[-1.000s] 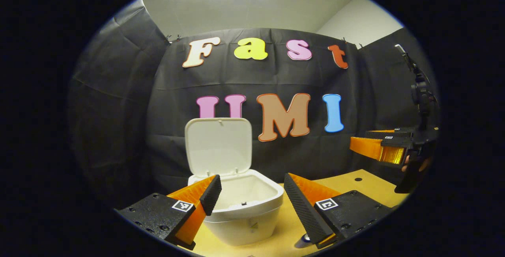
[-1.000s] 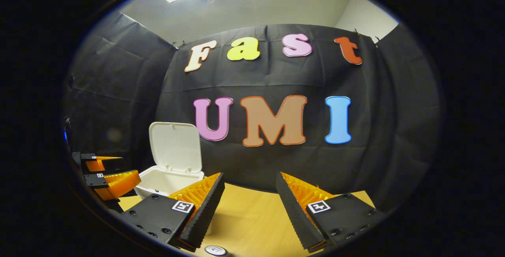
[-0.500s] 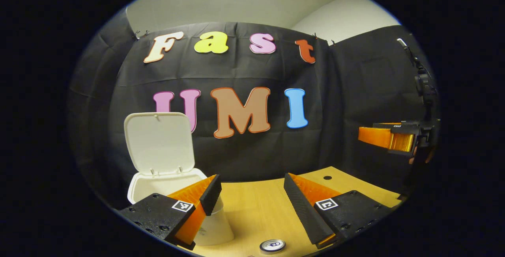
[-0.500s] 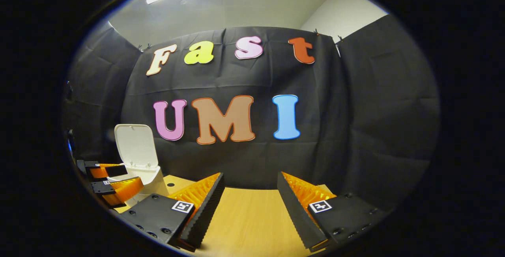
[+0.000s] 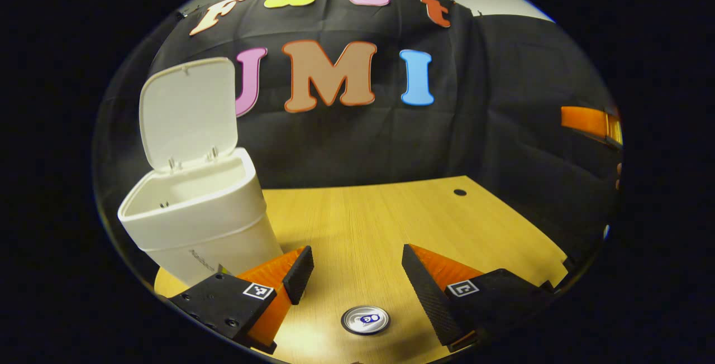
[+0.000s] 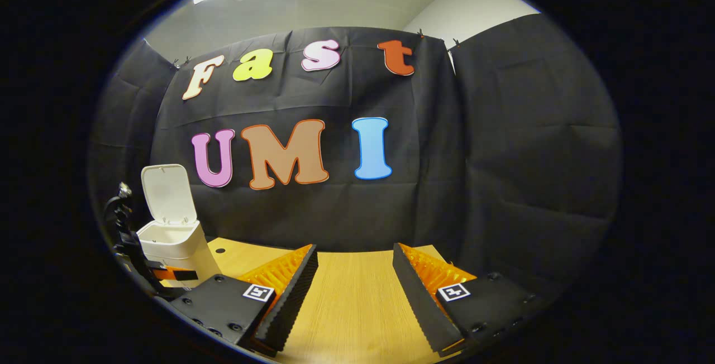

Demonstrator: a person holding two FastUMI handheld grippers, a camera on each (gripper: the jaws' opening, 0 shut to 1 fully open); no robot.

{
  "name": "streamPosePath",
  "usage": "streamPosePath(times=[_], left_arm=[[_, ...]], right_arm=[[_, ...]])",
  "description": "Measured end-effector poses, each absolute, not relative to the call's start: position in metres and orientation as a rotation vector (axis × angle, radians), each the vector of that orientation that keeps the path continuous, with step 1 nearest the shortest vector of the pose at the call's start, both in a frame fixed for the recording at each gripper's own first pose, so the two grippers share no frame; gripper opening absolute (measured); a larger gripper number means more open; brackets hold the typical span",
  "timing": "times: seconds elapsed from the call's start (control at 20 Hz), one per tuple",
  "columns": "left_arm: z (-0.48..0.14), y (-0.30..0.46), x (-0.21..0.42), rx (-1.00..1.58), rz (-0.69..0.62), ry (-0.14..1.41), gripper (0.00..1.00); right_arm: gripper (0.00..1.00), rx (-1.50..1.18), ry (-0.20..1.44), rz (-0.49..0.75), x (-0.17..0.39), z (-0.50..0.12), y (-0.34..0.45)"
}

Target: Press the lid of the desktop garbage bin to open it, pick up the crumpled paper on the desktop and throw it into the bin, then pick up the pop can on the desktop and drop it into the bin, and finally close the garbage bin lid.

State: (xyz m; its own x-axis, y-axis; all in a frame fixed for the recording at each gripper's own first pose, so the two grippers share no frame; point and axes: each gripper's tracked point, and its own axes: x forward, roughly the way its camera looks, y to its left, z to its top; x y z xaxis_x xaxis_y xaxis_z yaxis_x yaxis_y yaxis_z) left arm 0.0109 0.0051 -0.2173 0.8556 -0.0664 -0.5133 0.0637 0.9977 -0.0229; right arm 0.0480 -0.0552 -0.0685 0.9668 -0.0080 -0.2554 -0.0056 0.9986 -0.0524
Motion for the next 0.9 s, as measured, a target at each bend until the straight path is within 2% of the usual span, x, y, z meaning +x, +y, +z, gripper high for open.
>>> streamPosePath(times=[0.45, 0.85, 0.9], left_arm=[[-0.319, 0.01, -0.015, -0.059, -0.035, 0.79, 0.94], [-0.364, 0.003, -0.023, -0.057, -0.066, 0.877, 0.95], [-0.363, 0.001, -0.021, -0.056, -0.067, 0.863, 0.83]], right_arm=[[0.9, -0.083, 0.304, -0.041, 0.04, -0.079, -0.078], [0.9, -0.129, 0.328, -0.052, 0.038, -0.083, -0.082], [0.9, -0.135, 0.325, -0.052, 0.039, -0.082, -0.082]])
